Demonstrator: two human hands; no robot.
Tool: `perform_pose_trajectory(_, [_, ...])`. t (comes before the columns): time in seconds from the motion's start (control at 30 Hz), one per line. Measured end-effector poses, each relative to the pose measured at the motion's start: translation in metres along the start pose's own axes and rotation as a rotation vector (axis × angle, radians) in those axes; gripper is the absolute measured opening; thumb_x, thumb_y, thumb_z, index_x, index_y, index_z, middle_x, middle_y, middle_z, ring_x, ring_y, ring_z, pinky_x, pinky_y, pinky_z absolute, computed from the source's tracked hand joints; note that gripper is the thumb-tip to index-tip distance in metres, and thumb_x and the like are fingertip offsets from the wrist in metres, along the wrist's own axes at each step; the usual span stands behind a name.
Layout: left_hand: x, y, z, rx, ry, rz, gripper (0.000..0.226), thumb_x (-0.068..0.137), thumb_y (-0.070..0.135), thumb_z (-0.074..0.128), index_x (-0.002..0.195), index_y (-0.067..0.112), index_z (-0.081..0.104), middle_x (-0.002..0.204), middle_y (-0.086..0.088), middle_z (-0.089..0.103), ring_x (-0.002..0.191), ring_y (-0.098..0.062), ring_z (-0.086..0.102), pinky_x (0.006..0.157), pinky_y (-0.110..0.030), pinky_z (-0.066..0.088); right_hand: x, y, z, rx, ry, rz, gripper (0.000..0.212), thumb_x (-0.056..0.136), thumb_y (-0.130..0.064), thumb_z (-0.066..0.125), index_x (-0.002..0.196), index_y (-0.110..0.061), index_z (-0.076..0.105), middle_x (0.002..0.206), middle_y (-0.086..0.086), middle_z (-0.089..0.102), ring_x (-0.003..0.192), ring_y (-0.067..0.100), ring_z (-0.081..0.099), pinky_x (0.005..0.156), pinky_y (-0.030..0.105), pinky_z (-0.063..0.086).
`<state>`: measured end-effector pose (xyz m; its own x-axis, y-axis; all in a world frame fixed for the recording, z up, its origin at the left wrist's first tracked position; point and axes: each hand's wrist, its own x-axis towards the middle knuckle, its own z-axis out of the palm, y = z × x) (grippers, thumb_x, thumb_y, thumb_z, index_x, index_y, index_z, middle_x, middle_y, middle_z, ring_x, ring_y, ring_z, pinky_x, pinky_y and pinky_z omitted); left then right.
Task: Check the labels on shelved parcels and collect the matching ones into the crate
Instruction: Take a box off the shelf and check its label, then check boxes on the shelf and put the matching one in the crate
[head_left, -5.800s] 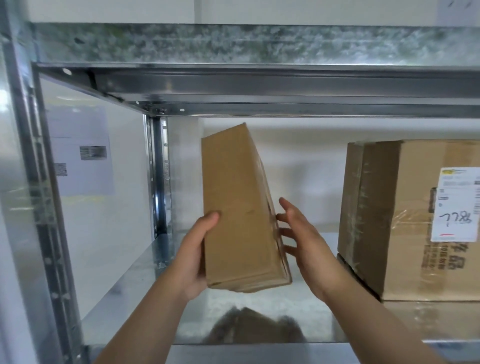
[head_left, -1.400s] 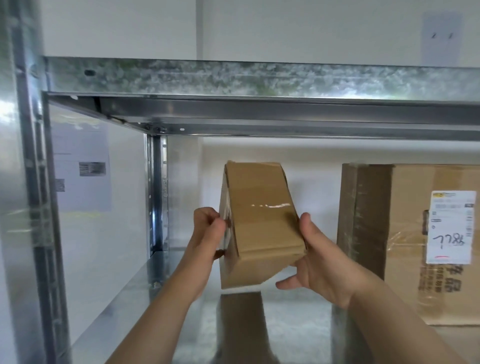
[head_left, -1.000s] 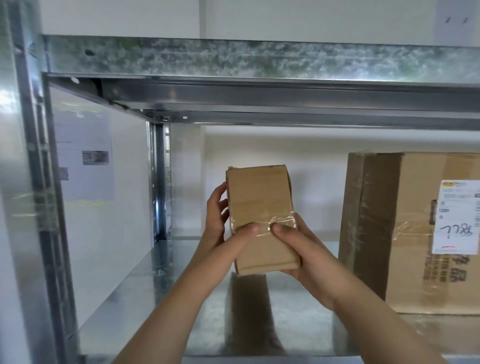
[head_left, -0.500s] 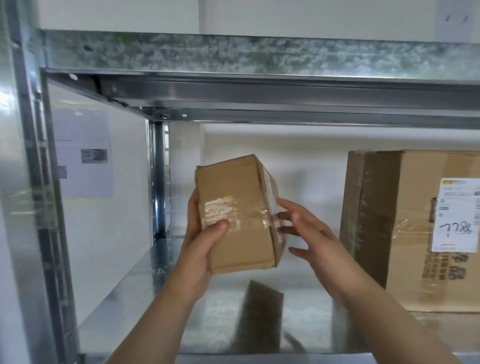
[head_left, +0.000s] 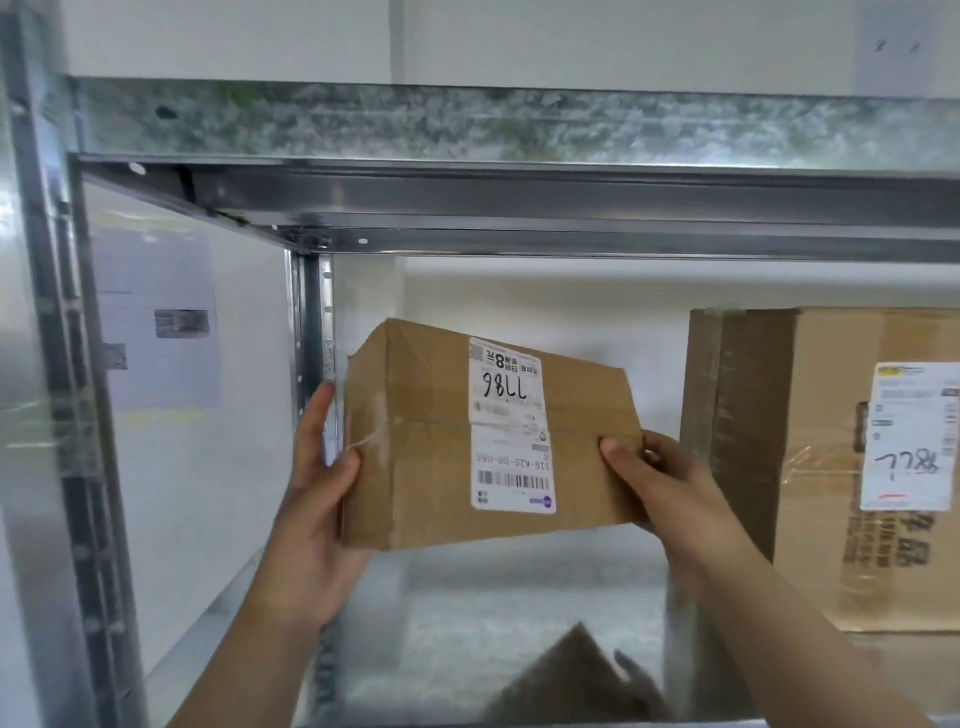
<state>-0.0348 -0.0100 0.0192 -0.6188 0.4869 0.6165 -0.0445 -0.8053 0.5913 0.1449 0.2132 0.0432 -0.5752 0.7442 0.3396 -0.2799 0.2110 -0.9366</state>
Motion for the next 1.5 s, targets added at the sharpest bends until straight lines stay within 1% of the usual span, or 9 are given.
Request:
perform_pose_trajectory(0.1, [0.007,0.011,-0.007,0.322,0.128,0.005,0.035,0.087,0.021,0.064,0.118,0.032,0.076,0.125,-0.006,0.074,0.105,-0.019,0.073,0.086,-0.038,0.060,0.004,0.007,-0.007,0.110,0.021,-0.011,0.028,0.097,-0.021,0.072,0.124,-0.025,0.064,0.122,0.015,0.072,0.107,0.022,0.070,0.106,0.050,0.055])
perform_pose_trajectory(0.23, [0.007,0.016,0.001,0.542,0.069,-0.076,0.043,0.102,0.051,0.046,0.134,0.032,0.067,0.130,0.001,0.073,0.122,-0.019,0.068,0.103,-0.043,0.047,0.007,0.015,-0.006,0.146,-0.049,-0.031,0.026,0.099,-0.012,0.068,0.120,-0.024,0.060,0.118,0.009,0.077,0.097,0.019,0.071,0.096,0.041,0.056])
perform_pose_trajectory(0.4, [0.006,0.012,-0.010,0.836,0.095,-0.062,0.038,0.106,0.015,0.053,0.135,0.038,0.061,0.115,0.020,0.076,0.105,0.002,0.071,0.082,-0.011,0.054,0.009,0.028,-0.002,0.073,-0.073,-0.040,0.031,0.098,-0.004,0.069,0.116,-0.027,0.060,0.118,0.003,0.076,0.096,0.015,0.074,0.075,0.031,0.058])
perform_pose_trajectory(0.5, [0.002,0.008,-0.029,0.989,0.112,-0.129,0.050,0.100,0.002,0.061,0.137,0.036,0.059,0.117,0.017,0.076,0.110,-0.006,0.071,0.090,-0.020,0.054,0.004,0.036,-0.003,-0.026,-0.103,-0.044,0.051,0.096,0.005,0.067,0.130,-0.032,0.055,0.124,-0.003,0.072,0.108,0.019,0.070,0.082,0.035,0.058])
perform_pose_trajectory(0.67, [-0.006,-0.009,-0.052,0.998,0.201,-0.268,0.064,0.091,-0.005,0.069,0.143,0.027,0.048,0.123,0.005,0.072,0.116,-0.022,0.068,0.101,-0.044,0.054,-0.005,0.050,-0.003,-0.221,-0.132,-0.029,0.058,0.099,-0.001,0.065,0.143,-0.037,0.052,0.130,-0.012,0.067,0.118,0.020,0.063,0.099,0.041,0.055])
perform_pose_trajectory(1.0, [-0.015,-0.013,-0.060,0.975,0.104,-0.346,0.064,0.096,0.015,0.066,0.149,0.037,0.039,0.135,0.009,0.062,0.117,-0.015,0.064,0.097,-0.037,0.050,-0.022,0.062,0.004,-0.277,-0.069,0.001,0.057,0.094,0.010,0.064,0.131,-0.034,0.062,0.121,-0.010,0.074,0.118,0.024,0.070,0.090,0.024,0.056])
perform_pose_trajectory(1.13, [-0.031,-0.010,-0.033,1.083,0.192,0.032,0.063,0.092,0.017,0.071,0.133,0.057,0.046,0.133,0.025,0.057,0.129,-0.005,0.050,0.106,-0.019,0.038,-0.046,0.051,0.000,-0.287,-0.007,0.017,0.065,0.091,-0.024,0.075,0.150,-0.037,0.051,0.144,-0.009,0.060,0.131,0.021,0.060,0.108,0.039,0.054])
perform_pose_trajectory(1.27, [-0.048,-0.024,0.008,1.069,0.193,0.387,0.064,0.076,0.031,0.057,0.132,0.001,0.050,0.137,-0.026,0.049,0.132,-0.034,0.051,0.119,-0.039,0.036,-0.080,0.030,-0.023,-0.388,0.121,-0.150,0.050,0.099,-0.010,0.068,0.141,-0.035,0.056,0.138,-0.014,0.061,0.129,0.008,0.058,0.107,0.030,0.051])
perform_pose_trajectory(1.5, [-0.058,-0.082,0.116,0.679,-0.126,0.287,0.051,0.081,0.037,0.055,0.132,0.039,0.048,0.138,0.019,0.058,0.130,-0.005,0.056,0.110,-0.024,0.043,-0.109,-0.010,-0.110,-0.320,0.400,-0.361,0.037,0.098,0.003,0.059,0.114,-0.029,0.065,0.115,-0.013,0.068,0.109,0.000,0.063,0.083,0.015,0.050])
